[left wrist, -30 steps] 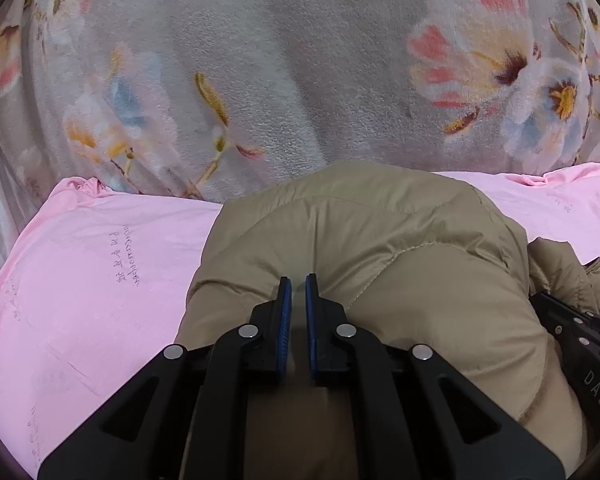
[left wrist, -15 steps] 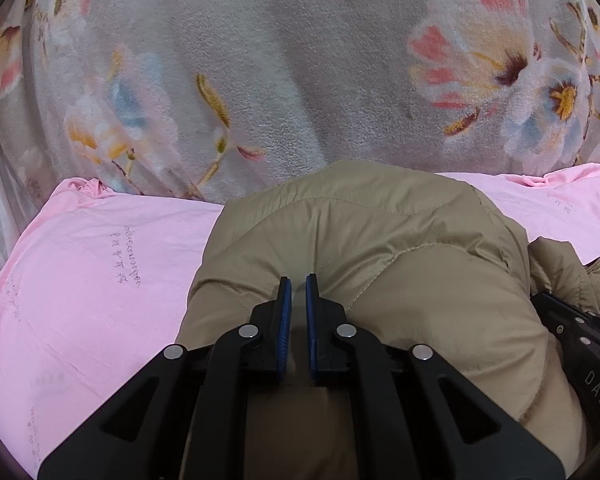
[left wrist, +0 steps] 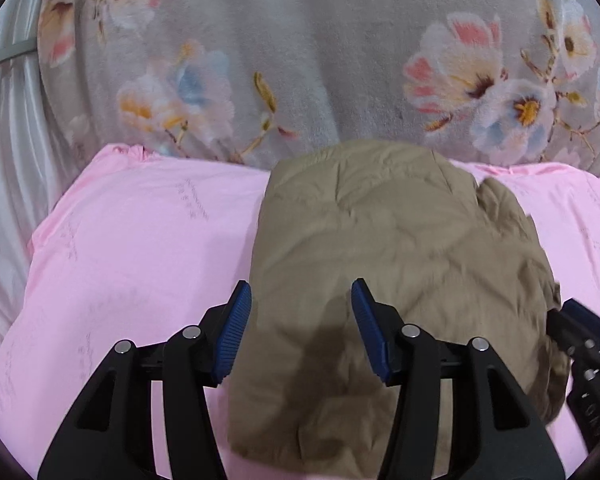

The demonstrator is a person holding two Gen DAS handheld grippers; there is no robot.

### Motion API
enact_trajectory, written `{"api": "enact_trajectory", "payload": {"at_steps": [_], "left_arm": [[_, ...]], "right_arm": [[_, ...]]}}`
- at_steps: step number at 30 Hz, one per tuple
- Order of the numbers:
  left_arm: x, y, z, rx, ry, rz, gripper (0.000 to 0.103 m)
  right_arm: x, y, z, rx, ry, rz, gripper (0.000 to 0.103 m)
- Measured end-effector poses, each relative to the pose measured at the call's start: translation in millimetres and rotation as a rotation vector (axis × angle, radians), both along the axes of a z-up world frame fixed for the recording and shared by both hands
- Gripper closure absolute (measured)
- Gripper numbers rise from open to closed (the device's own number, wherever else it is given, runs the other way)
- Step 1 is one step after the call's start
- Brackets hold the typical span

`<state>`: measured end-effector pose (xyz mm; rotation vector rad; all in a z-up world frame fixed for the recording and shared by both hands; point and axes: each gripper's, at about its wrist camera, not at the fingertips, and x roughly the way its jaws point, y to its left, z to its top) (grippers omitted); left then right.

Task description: Fold large clothes

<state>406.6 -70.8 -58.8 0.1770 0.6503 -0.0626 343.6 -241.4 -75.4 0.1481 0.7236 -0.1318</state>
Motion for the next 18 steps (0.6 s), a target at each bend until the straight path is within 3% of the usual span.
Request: {"api": "enact_trajectory", "payload": {"at_steps": [4,9,18], "left_arm": [[-8.8,0.5,-24.7,0.019,0.036,0.006,0.052],[-16.7,-3.5,-41.5,0.034,-0.025,0.013,0.052],[-14.2,-1.7,-42.9,0.022,-0.022,0.009,0.052]], "right_arm": [[-4.8,4.8,-23.0,-0.013,0.029,-0.016,0.080],[-5.4,14.7,-36.0,-0.087,0.019,-0.027,0.079],[-2.8,10.7,-37.9,-0.067,0.022,-0.027,0.078]]}}
